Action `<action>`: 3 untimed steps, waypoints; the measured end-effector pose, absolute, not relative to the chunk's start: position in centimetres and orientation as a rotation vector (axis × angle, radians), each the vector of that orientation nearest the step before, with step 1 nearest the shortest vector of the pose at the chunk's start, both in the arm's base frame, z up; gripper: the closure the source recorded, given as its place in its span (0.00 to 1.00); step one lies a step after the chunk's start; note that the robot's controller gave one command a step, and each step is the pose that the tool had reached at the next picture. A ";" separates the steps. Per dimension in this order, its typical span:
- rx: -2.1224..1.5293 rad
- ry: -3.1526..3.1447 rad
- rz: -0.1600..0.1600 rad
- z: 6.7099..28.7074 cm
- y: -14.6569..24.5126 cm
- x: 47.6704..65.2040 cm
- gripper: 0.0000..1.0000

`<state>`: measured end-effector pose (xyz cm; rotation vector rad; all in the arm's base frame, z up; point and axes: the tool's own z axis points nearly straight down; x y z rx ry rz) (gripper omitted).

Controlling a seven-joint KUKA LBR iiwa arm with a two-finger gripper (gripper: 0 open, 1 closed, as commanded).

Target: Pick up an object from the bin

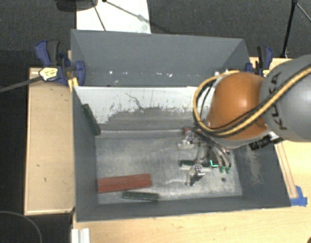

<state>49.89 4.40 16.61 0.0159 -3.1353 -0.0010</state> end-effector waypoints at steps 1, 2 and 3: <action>0.014 -3.144 -0.002 17.0 4.4 50.1 0.00; -0.174 -3.142 -0.001 7.4 -3.7 52.0 1.00; -0.176 -3.142 -0.001 7.4 -3.7 52.0 1.00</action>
Offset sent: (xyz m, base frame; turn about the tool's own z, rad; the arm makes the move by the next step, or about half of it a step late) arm 0.0183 -0.0805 -0.0961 0.1183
